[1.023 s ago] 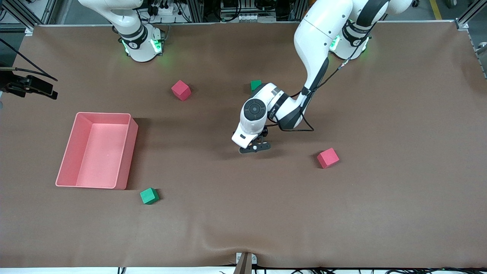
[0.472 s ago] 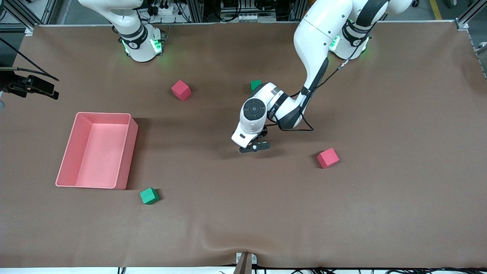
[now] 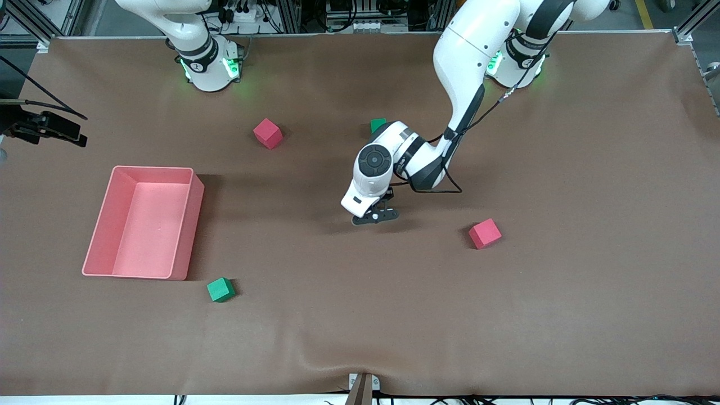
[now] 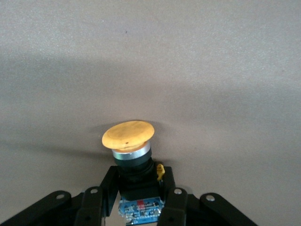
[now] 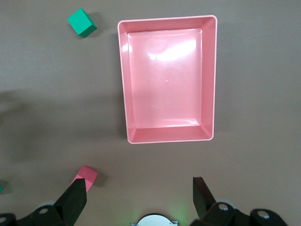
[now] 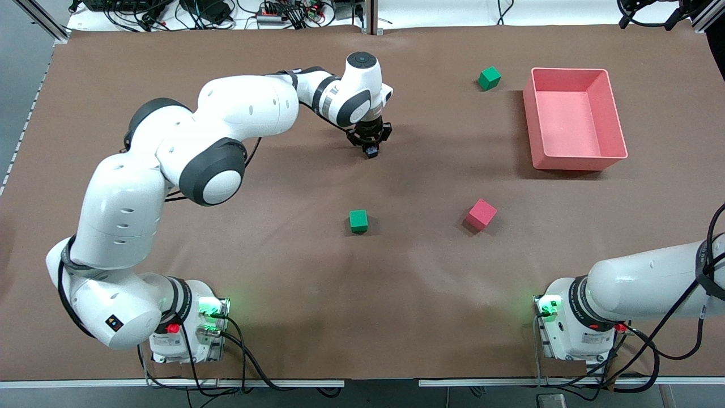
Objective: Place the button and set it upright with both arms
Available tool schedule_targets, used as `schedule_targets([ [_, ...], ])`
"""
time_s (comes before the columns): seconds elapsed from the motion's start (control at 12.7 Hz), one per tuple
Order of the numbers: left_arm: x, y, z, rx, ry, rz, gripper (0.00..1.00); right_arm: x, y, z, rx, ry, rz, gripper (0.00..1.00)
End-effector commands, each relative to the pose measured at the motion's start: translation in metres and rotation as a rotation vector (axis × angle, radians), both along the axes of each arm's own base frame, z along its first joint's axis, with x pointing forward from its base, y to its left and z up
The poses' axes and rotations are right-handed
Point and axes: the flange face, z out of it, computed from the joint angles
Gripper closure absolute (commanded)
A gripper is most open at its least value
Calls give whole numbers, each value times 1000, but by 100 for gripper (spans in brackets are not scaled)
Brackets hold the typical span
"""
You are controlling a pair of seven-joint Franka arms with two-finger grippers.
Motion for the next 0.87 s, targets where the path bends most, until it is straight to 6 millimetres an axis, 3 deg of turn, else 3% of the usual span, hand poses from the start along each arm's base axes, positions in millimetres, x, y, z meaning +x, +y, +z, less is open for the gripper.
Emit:
schedule_targets([
  [0.0,5,2,12,0,-7,7,95,-2,2,2,-2,1,-6,0],
  [0.31,2,-6,50,8,-28,106,100,-2,3,2,-2,2,-4,0],
  [0.39,-21,-30,55,44,-79,130,100,-2,3,1,-2,4,-6,0],
  [0.55,-23,-43,74,90,-208,150,100,-2,3,1,-2,4,-4,0],
  [0.79,-19,-39,91,124,-253,133,97,-2,3,1,-2,4,-4,0],
])
